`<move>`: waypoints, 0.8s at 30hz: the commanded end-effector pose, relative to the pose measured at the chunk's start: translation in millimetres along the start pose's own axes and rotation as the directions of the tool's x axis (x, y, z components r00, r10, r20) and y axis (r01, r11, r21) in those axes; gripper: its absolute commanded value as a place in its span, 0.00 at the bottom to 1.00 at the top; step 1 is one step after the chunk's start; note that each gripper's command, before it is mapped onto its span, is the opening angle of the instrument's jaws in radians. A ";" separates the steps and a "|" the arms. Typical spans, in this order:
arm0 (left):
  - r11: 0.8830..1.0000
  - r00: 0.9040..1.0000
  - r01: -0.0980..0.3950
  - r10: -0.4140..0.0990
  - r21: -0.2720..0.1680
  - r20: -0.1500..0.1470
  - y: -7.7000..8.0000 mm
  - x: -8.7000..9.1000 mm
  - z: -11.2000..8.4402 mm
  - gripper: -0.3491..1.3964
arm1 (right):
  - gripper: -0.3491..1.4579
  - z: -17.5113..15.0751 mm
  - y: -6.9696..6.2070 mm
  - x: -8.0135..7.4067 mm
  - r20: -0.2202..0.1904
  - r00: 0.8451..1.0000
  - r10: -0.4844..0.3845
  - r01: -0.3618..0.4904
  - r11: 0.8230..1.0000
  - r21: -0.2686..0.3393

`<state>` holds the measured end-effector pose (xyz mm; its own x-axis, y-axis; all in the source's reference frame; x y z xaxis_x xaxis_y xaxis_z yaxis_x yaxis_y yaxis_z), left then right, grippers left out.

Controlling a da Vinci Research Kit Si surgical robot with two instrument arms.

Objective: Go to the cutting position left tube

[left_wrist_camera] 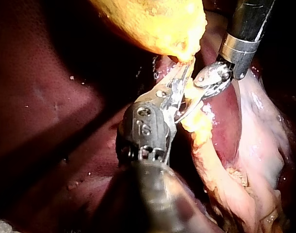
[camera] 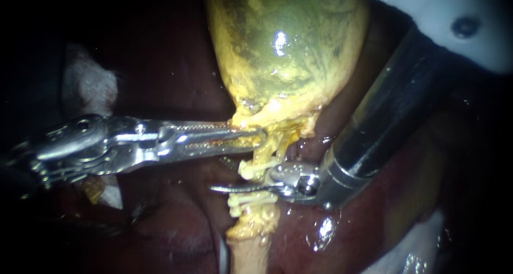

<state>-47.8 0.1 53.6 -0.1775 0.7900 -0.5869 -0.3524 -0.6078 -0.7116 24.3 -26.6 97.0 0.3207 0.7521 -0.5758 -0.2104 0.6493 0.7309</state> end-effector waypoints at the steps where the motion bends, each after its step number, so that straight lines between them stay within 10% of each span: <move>1: 1.000 1.000 0.000 0.000 0.001 0.000 0.0 0.0 0.0 0.00 | 0.80 0.1 0.0 -0.1 0.001 1.000 0.000 0.000 1.000 -0.001; 5: 1.000 1.000 0.000 0.000 0.001 0.000 0.0 0.0 0.0 0.00 | 0.56 0.1 -0.3 -0.2 0.001 1.000 -0.001 0.001 1.000 0.000; 8: 1.000 1.000 0.000 0.000 0.001 0.000 0.0 0.0 0.0 0.00 | 0.00 0.0 -0.5 -0.3 0.002 1.000 0.022 -0.022 1.000 0.002; 24: 1.000 1.000 0.000 0.000 0.001 0.000 0.0 0.0 0.0 0.00 | 0.00 -1.0 1.1 -0.4 0.031 0.998 0.057 -0.059 0.995 0.080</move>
<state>-47.8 0.1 53.6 -0.1776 0.7900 -0.5868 -0.3532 -0.6078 -0.7112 22.9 -26.1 97.6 0.3375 0.7842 -0.5207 -0.1528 0.5914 0.7917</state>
